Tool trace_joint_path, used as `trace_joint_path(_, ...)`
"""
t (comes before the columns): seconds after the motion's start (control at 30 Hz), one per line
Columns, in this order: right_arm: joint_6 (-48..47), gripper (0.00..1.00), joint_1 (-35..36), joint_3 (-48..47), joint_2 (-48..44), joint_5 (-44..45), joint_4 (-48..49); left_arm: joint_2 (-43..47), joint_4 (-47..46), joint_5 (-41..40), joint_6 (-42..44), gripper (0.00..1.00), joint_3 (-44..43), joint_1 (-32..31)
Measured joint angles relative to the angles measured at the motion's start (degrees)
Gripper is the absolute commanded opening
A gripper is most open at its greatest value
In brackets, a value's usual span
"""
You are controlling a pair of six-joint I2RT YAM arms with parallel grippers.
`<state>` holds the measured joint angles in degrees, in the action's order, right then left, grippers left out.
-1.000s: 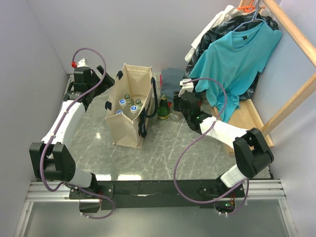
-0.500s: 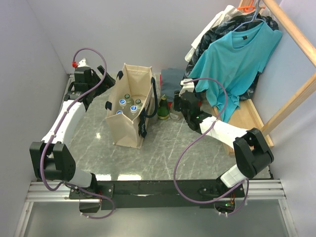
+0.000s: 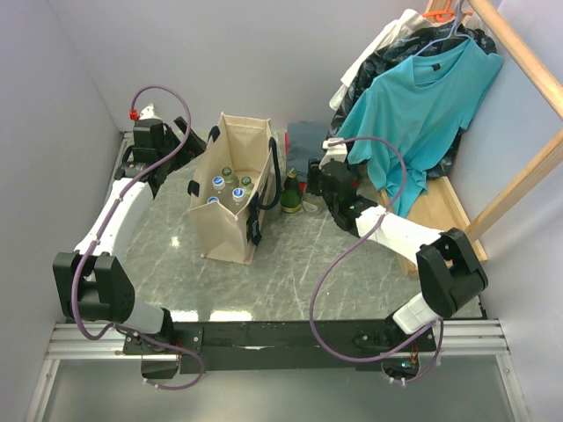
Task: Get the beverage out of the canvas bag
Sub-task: Place the drink at the center of the board.
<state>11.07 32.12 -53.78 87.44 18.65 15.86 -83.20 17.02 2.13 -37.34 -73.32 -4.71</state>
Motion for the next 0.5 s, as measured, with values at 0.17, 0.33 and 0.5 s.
trace_joint_path(0.17,-0.13,0.59,0.0,-0.94,-0.02,0.39,0.22,0.0,0.0,0.0,0.0,0.96,0.0,-0.04)
trace_joint_path(0.33,-0.44,0.6,0.02,-1.07,-0.66,0.66,0.0,0.0,0.0,0.0,0.0,0.96,0.0,-0.04)
trace_joint_path(0.5,-1.18,0.62,0.13,-1.36,-2.97,1.33,-0.39,0.0,0.0,0.0,0.0,0.96,0.0,-0.04)
